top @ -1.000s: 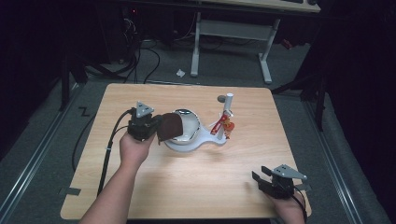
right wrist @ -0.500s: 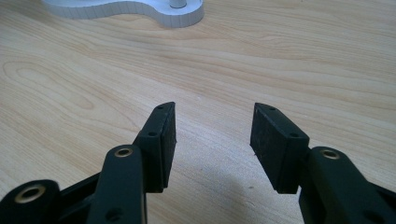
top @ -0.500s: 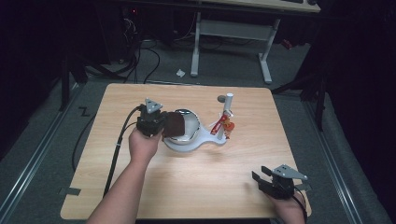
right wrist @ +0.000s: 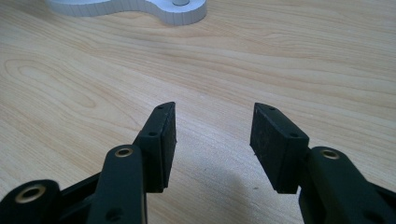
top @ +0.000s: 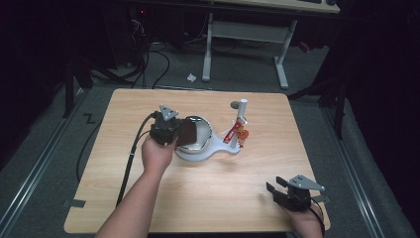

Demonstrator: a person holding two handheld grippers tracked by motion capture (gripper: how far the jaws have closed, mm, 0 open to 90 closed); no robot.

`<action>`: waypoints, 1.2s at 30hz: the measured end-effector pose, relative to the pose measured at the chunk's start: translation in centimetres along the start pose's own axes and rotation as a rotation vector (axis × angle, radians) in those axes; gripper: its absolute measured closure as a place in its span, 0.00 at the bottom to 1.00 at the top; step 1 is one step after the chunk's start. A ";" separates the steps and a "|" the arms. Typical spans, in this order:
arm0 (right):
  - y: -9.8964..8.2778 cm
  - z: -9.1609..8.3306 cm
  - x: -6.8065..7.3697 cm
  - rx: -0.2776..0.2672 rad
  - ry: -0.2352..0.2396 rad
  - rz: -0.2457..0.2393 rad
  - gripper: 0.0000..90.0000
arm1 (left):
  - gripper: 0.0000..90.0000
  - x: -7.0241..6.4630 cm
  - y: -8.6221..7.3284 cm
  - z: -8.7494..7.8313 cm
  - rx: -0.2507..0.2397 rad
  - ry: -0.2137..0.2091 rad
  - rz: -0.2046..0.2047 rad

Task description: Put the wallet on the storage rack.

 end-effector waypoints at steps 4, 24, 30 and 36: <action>-0.1 0.1 -0.1 0.003 0.002 0.006 0.57 | 0.96 -0.2 0.5 -0.2 -0.008 0.004 0.004; 0.0 -0.1 -0.1 -0.002 0.001 -0.001 0.57 | 0.94 -0.7 0.5 0.0 -0.036 -0.011 -0.002; -0.1 0.0 0.0 0.001 0.003 -0.002 0.57 | 0.87 -1.0 0.9 -0.7 -0.060 -0.026 -0.001; -0.1 0.0 0.2 0.002 0.004 -0.013 0.56 | 0.79 -0.7 1.0 -1.4 -0.070 -0.037 -0.018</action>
Point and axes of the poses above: each handheld gripper's, and its own axes: z roughly forward along the jaws, y roughly out of its top, x roughly to its left, the point moved 10 cm from there along z, roughly forward along the jaws, and after that the axes turned 8 degrees about -x, right-handed, at the moved point
